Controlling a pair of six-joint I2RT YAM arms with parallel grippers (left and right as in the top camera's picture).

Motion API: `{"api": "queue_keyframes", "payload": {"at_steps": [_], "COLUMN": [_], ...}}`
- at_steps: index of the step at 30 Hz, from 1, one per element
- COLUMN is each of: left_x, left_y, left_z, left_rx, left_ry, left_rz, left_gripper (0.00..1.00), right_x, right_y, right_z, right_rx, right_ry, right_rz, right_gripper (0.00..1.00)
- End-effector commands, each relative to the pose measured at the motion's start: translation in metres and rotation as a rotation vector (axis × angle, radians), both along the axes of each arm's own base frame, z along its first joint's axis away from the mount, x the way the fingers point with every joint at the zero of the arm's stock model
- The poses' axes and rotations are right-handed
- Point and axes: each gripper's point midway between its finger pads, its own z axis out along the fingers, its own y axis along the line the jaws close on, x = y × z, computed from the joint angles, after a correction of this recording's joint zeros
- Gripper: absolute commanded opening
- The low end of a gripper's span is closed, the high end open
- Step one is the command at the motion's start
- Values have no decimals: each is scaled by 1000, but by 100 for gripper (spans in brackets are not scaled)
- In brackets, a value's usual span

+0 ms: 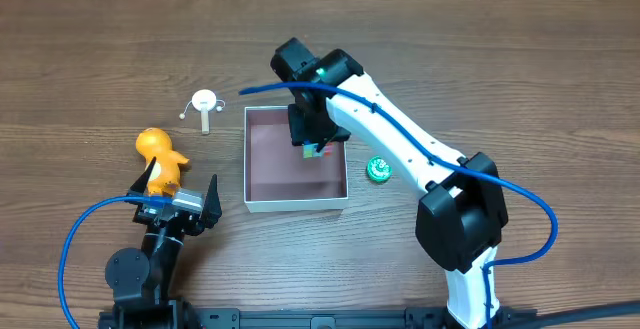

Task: Pack container
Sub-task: 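Carry the cube with the right gripper into the box and lower it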

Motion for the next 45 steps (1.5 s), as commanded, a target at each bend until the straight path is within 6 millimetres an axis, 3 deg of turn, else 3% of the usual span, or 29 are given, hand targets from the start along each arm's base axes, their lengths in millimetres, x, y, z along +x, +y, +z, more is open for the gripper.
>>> {"api": "queue_keyframes", "payload": {"at_steps": [1, 4, 8, 13, 15, 20, 23, 24, 26, 29, 31, 34, 39, 45], "left_x": [0, 0, 0, 0, 0, 0, 0, 0, 0, 0, 0, 0, 0, 0], "left_y": [1, 1, 1, 1, 1, 1, 1, 1, 1, 1, 1, 1, 1, 1], "left_z": [0, 0, 0, 0, 0, 0, 0, 0, 0, 0, 0, 0, 0, 0], "left_rx": [4, 4, 4, 4, 4, 4, 4, 4, 4, 4, 4, 4, 4, 4], "left_ry": [-4, -4, -4, -4, -4, -4, -4, -4, -4, -4, -4, -4, -4, -4], "left_rz": [5, 4, 5, 5, 5, 5, 5, 5, 5, 5, 5, 5, 5, 5], "left_gripper": [100, 100, 100, 100, 100, 100, 100, 100, 100, 100, 100, 100, 100, 100], "right_x": [13, 22, 14, 16, 16, 18, 24, 27, 19, 9, 2, -18, -20, -25], "right_y": [-1, -3, -10, -14, -14, -13, -7, -4, 9, 8, 4, -7, -9, -13], "right_z": [6, 3, -19, -19, -19, -18, -3, 7, 16, 14, 13, 10, -15, -35], "right_rx": [4, -13, -39, -62, -62, -60, -45, -33, 30, 34, 15, -21, -27, -30], "right_ry": [-67, -113, -83, -96, -96, -104, -128, -138, -97, -52, -25, 65, 72, 89], "right_rz": [-32, -47, -45, -44, -44, -21, 14, 14, 55, 61, 61, 59, 58, 57], "right_gripper": [49, 49, 53, 56, 65, 71, 72, 66, 44, 36, 20, 18, 4, 4]}}
